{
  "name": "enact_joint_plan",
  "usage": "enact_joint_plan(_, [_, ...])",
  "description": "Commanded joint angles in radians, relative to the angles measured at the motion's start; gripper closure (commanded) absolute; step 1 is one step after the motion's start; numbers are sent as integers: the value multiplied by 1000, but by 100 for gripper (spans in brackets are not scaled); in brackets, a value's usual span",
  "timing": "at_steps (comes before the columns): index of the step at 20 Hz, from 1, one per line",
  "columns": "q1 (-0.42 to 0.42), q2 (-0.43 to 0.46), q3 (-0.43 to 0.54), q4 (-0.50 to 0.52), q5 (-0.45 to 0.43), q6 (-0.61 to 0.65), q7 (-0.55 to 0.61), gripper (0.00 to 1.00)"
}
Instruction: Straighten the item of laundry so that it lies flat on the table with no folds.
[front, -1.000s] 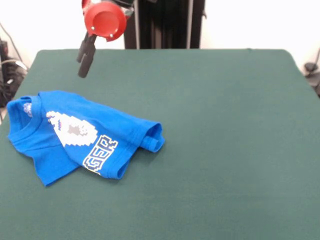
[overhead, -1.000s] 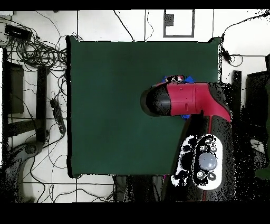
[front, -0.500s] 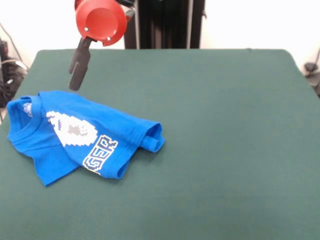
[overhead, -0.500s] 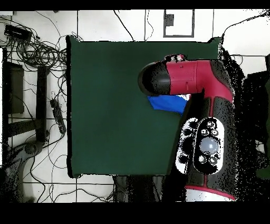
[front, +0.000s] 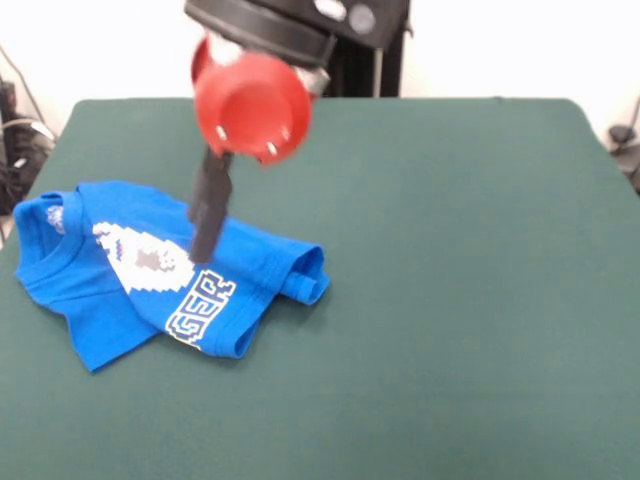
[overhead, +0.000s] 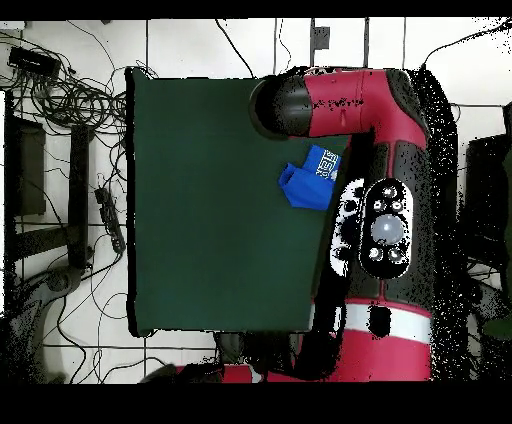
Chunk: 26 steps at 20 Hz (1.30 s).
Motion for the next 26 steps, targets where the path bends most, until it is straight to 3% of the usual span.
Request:
enact_joint_plan(1, [30,179,164,-141,50,146,-203,0])
enact_joint_plan(7, [38,246,170,-237,57,201,-220,0])
enact_joint_plan(11, [69,290,109,-332,32,474,-221,0])
enact_joint_plan(13, [71,293,89,-341,26,544,-220,0])
enact_joint_plan(22, [51,254,64,-296,-8,571,-254,0])
enact_joint_plan(26, [35,257,55,-268,-34,492,-264,0])
